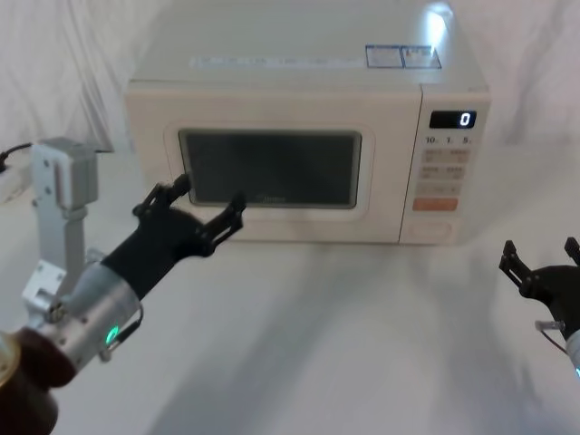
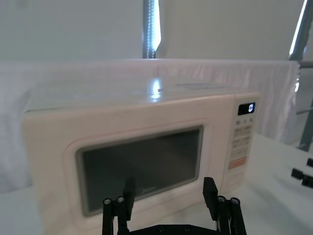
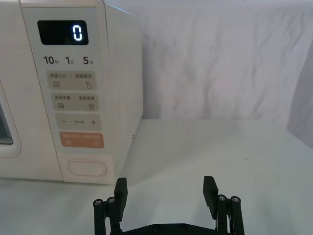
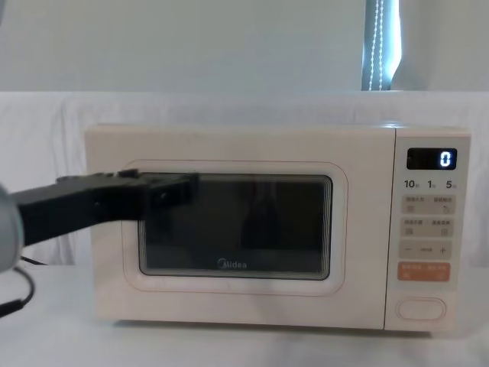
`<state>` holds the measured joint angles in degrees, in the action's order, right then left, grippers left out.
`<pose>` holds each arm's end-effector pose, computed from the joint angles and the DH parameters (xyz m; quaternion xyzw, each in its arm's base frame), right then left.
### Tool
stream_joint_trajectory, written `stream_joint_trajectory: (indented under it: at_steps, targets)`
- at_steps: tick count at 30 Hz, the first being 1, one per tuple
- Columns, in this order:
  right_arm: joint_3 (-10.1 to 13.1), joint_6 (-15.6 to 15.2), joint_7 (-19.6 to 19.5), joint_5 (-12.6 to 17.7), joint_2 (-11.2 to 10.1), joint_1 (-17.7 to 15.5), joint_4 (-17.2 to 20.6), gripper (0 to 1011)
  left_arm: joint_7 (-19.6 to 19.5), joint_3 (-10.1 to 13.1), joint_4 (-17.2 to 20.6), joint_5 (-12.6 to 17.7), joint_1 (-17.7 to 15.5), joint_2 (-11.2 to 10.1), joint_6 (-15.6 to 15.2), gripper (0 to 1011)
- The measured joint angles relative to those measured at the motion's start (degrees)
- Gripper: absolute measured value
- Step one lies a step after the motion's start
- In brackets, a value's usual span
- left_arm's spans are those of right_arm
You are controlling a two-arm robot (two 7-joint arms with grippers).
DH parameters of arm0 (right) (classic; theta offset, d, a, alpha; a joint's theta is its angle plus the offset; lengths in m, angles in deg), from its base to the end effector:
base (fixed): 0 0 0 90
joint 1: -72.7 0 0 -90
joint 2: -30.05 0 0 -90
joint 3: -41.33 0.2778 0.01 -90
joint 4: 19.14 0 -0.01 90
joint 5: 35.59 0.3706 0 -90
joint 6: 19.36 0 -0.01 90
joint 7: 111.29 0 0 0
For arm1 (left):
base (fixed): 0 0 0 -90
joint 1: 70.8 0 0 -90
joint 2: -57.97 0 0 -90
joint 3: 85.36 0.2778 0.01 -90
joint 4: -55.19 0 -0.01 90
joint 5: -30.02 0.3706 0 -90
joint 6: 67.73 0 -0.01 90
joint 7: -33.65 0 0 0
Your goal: Press the button to open the microwave door with one hand; close the microwave door with the other hand.
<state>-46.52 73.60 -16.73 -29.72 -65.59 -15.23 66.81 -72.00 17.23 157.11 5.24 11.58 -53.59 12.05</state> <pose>0.3997 -0.0454 -0.2969 0.0090 -0.0061 -0.6945 0.7194 0.4020 -0.0013 -0.1752 -0.0313 -0.0134 0.4818 0.8756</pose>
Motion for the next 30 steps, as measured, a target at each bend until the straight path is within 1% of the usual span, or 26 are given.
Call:
stream_joint_trajectory:
  at_steps: [1,4,5,12,15,24,30]
  targets:
    - [0.0,0.0,0.0,0.0,0.0,0.0,0.0,1002,0.2,-0.37,0.01,-0.05,0.9,-0.4,0.48,921]
    - [0.0,0.0,0.0,0.0,0.0,0.0,0.0,1002,0.48,-0.82,-0.08,-0.08,2.03,-0.82,1.16,996]
    - [0.0,0.0,0.0,0.0,0.0,0.0,0.0,1002,0.61,-1.02,-0.27,-0.1,2.75,-1.0,1.54,1001]
    - [0.0,0.0,0.0,0.0,0.0,0.0,0.0,1002,1.22,-2.09,-1.15,-0.21,5.01,-1.19,3.35,1001]
    - [0.0,0.0,0.0,0.0,0.0,0.0,0.0,1002,1.44,-2.37,-1.4,-0.22,5.45,-1.05,3.86,1001]
    - [0.0,0.0,0.0,0.0,0.0,0.0,0.0,1002,2.38,-3.32,-2.82,0.0,6.88,0.14,5.58,1001]
    - [0.0,0.0,0.0,0.0,0.0,0.0,0.0,1002,2.78,-3.75,-3.45,0.34,7.59,0.73,6.19,1001]
